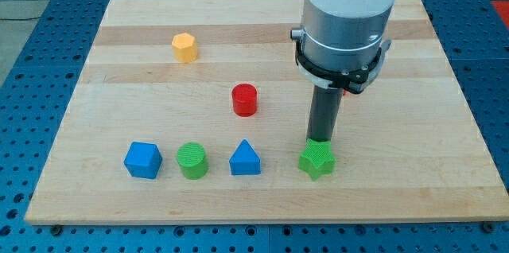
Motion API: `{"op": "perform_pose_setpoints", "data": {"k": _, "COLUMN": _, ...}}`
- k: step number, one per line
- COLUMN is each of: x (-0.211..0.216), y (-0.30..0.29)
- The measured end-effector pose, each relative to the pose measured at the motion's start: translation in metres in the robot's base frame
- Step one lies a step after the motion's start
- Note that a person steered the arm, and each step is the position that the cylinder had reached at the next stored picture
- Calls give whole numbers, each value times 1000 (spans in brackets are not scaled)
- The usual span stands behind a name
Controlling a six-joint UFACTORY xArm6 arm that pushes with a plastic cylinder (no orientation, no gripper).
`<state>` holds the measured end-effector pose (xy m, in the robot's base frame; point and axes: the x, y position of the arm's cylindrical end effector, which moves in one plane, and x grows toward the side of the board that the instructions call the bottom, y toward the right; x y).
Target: Slide the green star slightly to the left
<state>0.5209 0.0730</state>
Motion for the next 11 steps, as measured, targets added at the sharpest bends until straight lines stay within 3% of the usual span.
{"op": "perform_pose_setpoints", "data": {"k": 2, "x": 6, "y": 61}}
{"op": "perform_pose_setpoints", "data": {"k": 3, "x": 24, "y": 61}}
{"op": "perform_pose_setpoints", "data": {"k": 6, "x": 35, "y": 9}}
{"op": "perform_pose_setpoints", "data": {"k": 11, "x": 65, "y": -8}}
